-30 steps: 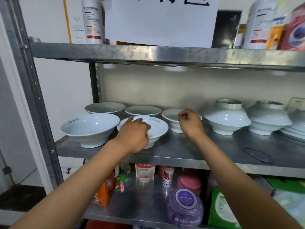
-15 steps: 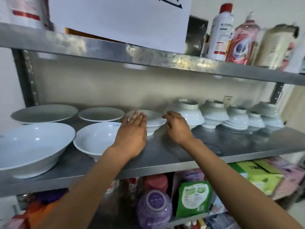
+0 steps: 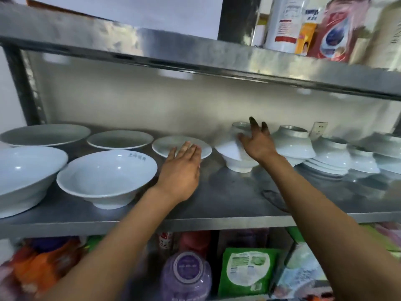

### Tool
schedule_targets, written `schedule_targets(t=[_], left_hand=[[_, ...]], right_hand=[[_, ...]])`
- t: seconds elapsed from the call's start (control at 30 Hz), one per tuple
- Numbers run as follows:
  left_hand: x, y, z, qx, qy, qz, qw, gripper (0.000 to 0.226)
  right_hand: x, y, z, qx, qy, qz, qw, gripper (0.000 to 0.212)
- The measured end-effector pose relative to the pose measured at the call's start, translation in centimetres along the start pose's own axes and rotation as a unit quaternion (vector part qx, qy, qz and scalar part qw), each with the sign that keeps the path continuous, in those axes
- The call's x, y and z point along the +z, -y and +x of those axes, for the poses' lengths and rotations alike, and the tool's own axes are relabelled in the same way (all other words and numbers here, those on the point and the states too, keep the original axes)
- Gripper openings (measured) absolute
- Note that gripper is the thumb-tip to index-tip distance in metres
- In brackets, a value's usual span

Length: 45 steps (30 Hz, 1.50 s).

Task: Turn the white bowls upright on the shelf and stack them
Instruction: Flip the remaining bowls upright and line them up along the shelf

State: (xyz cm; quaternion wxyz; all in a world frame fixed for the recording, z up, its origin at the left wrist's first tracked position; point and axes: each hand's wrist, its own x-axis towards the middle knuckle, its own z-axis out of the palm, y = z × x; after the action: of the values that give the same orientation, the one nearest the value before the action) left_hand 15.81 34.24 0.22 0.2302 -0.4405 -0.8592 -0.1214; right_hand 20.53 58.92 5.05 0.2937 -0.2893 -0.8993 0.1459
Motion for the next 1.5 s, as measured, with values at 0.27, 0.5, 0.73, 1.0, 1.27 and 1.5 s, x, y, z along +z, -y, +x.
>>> schedule_targets(t=[0.27,0.5,0.73,1.0,1.27,1.5], left_hand=[[1.5,-1.9,0.8,-0.025,-0.002,0.070,0.997,0.055],[2.6,-3.0,2.1,-0.041,-0.007,0.085,0.996,0.056],[2.7,-4.2,2.2,-0.028,0.002,0.112,0.993,0.057],[2.1,-4.5,1.6,-0.007,-0.060,0.079,0.995,0.055],[0.8,-7.4,1.2,-0.178,-0.120,-0.329,0.919,0.036],[-1.3,-8.8,1.1,-0.278,-0.048,-0.700,0.656,0.035]], right_hand=[[3.1,0.1,2.6,-0.006,0.022,-0.021,1.000,0.058],[3.7,0.4,3.0,0.039,-0.003,0.008,0.999,0.038],[3.3,0.0,2.8,0.034,-0.040,0.070,0.996,0.029],[1.1,-0.8,1.1,-0.021,-0.120,0.189,0.974,0.036],[-0.5,-0.6,-4.9,-0.099,-0.169,0.333,0.922,0.026],[-1.1,-0.3,-9.6,-0.102,-0.177,0.434,0.878,0.018]])
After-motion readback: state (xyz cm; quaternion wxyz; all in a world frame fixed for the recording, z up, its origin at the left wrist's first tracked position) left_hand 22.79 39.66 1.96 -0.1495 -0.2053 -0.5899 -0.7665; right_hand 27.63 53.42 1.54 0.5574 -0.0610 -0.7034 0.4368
